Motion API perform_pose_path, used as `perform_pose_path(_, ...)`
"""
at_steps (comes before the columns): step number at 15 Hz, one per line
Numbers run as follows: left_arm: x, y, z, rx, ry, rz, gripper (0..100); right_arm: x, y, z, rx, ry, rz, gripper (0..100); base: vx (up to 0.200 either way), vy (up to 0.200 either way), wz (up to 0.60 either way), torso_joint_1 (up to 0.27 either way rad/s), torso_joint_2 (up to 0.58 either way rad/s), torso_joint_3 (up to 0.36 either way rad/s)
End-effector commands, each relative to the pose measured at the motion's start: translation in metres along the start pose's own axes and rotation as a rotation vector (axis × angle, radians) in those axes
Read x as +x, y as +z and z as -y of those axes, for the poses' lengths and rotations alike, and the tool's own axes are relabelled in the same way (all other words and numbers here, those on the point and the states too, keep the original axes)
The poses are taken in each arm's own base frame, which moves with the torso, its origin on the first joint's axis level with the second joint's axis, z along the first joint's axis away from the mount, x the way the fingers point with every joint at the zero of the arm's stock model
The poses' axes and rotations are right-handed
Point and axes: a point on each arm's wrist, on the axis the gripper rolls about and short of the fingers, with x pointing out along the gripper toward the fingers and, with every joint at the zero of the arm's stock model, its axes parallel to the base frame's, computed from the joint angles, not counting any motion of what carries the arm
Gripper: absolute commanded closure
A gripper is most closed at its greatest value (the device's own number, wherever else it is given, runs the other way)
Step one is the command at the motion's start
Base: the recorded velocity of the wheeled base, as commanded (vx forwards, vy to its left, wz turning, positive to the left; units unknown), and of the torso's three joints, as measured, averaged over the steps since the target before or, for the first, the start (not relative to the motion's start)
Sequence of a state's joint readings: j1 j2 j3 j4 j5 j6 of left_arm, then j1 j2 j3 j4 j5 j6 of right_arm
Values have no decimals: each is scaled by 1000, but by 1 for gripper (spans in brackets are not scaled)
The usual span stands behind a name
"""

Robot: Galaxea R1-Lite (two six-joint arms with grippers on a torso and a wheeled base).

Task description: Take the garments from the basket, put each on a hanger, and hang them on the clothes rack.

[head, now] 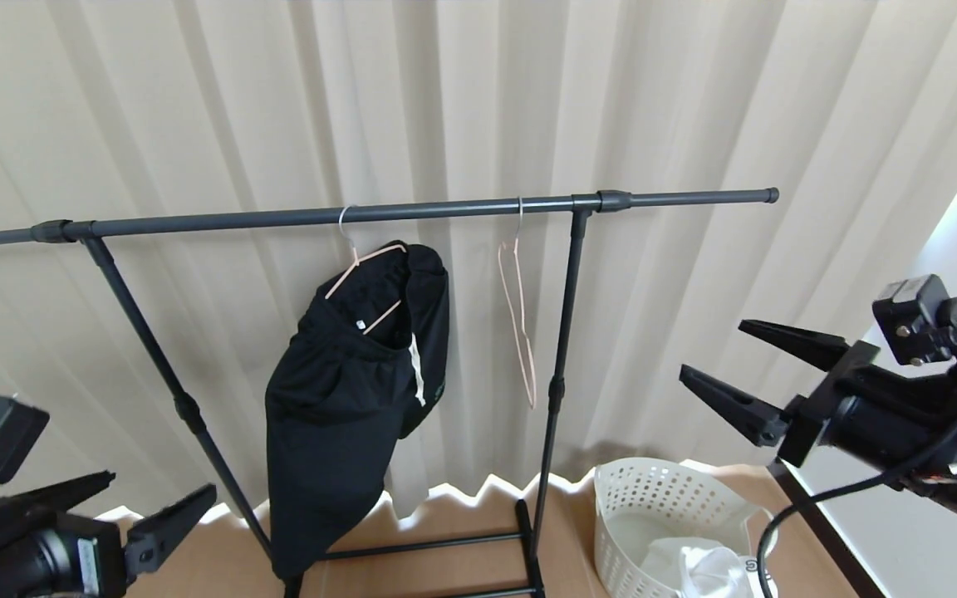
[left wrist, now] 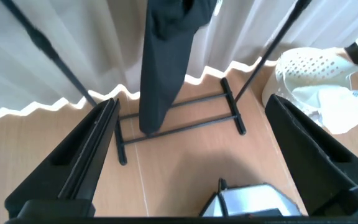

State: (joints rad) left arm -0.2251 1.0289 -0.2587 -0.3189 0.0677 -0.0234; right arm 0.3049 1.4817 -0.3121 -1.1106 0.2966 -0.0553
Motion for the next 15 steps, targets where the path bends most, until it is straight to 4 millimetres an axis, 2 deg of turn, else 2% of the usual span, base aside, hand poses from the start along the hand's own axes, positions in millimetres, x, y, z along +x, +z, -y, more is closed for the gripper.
perform_pose_path(1,-23,-32,-2,-4,2,34,0,-39,-10,-14,-8,-13,-11,0,0,0,0,0,0,0)
perform_pose_path(4,-43,-70,-5,-8,2,81,0,-82,-38,-32,20,-13,-110,0,0,0,0,0,0,0)
perform_pose_path(5,-46,-70,-5,-10,3,106,0,-88,-39,-33,23,-35,-129,0,0,0,0,0,0,0)
perform_pose_path(8,-68,-102,-7,-6,-9,93,0,-147,-53,-47,34,-79,-186,0,0,0,0,0,0,0)
perform_pose_path(11,-71,-107,-7,-14,18,115,0,-190,-83,-59,45,-129,-243,0,0,0,0,0,0,0)
perform_pose_path(12,-72,-107,-8,-16,24,123,0,-195,-87,-61,45,-144,-241,0,0,0,0,0,0,0)
perform_pose_path(15,-83,-113,-7,1,185,261,0,-209,-93,-66,34,-381,-118,0,0,0,0,0,0,0)
